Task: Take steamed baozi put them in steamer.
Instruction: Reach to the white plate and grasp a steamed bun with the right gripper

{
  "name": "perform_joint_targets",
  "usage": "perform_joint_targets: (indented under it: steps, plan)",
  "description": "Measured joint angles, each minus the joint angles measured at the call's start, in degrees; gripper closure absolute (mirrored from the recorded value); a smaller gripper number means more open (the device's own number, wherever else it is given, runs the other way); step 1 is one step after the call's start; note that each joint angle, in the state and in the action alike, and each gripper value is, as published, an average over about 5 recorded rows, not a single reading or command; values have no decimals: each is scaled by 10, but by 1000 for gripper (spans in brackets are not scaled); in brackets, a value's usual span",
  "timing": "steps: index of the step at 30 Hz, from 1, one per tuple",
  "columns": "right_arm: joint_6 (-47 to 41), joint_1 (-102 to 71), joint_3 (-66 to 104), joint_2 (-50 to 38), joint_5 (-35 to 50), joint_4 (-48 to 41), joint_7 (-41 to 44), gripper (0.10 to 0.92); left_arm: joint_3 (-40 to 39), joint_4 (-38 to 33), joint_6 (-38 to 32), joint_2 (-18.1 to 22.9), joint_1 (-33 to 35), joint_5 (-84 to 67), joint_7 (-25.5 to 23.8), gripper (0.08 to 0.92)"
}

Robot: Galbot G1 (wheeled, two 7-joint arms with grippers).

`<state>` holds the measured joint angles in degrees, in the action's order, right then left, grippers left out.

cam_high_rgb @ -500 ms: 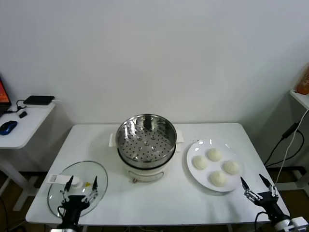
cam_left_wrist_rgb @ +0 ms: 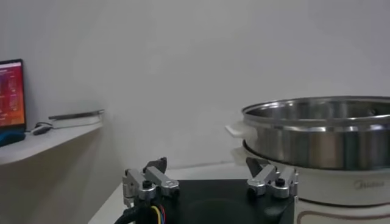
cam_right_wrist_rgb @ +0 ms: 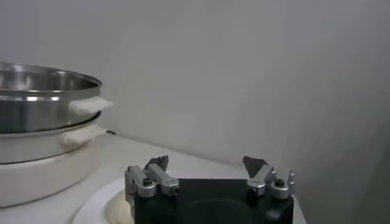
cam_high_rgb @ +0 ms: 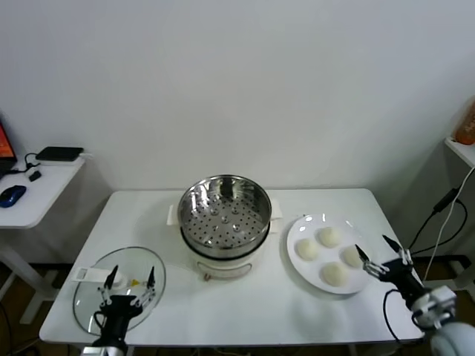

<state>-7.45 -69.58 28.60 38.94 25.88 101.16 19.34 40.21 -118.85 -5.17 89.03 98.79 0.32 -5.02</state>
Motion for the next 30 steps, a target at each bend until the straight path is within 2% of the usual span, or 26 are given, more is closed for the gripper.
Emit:
perform_joint_targets:
  steps: [8, 14, 21, 30]
  plan:
    - [-41, 202, -151, -89, -40, -74, 147, 203, 3, 2, -1, 0, -3, -3, 1, 177]
    - [-47, 361, -296, -120, -74, -138, 254, 203, 0, 8, -1, 0, -8, -4, -1, 177]
    - [-46, 563, -507, -117, -100, -207, 346, 203, -1, 15, -2, -2, -9, -4, -3, 177]
    - [-35, 767, -782, -72, -117, -279, 407, 203, 0, 13, -2, -4, -9, -4, -5, 177]
